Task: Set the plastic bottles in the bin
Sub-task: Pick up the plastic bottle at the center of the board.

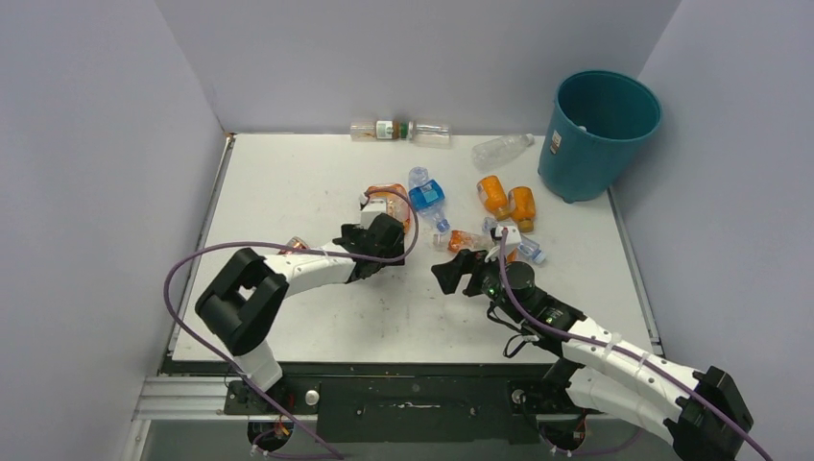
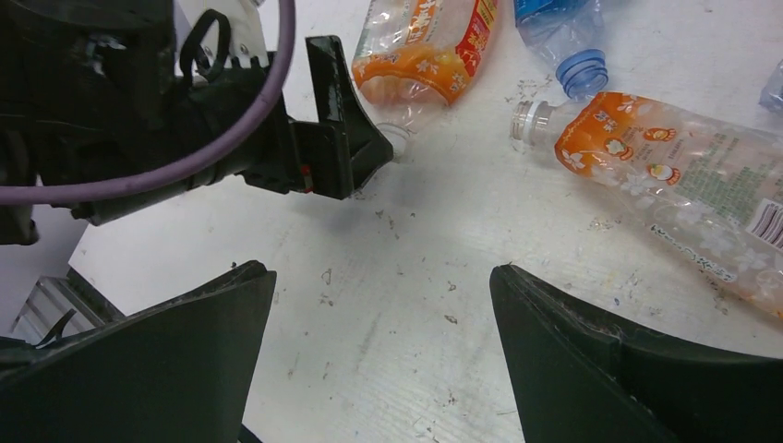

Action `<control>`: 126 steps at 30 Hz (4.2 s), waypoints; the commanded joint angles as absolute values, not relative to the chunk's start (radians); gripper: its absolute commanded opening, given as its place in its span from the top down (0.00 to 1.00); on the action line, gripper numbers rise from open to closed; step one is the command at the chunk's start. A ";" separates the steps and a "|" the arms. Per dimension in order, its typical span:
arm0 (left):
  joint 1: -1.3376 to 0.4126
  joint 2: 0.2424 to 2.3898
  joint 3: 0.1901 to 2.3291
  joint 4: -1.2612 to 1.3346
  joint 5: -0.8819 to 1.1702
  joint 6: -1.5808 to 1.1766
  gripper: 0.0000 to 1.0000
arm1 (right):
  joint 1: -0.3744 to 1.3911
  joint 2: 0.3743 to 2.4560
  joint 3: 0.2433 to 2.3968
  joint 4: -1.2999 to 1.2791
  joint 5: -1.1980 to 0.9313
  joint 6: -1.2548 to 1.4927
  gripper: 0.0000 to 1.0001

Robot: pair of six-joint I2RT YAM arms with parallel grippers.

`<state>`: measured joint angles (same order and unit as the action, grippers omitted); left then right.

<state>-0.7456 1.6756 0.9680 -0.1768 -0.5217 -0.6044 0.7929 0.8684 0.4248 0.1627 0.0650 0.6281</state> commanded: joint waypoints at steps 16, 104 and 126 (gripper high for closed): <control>-0.702 1.869 1.071 -0.015 -0.440 -0.679 0.58 | 0.796 0.774 0.488 0.041 0.135 0.631 0.10; -0.787 0.588 0.531 0.477 0.120 -0.289 0.04 | 0.625 0.752 0.715 0.582 -0.307 0.753 0.72; -0.883 0.970 0.496 1.342 0.253 -0.803 0.04 | 0.809 0.853 0.394 1.318 -0.146 0.852 0.71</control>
<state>-0.8387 0.9497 0.4152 1.2530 0.2432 -0.8478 0.7788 0.8600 0.4160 1.2091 -0.2054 0.8780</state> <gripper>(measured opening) 0.962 0.638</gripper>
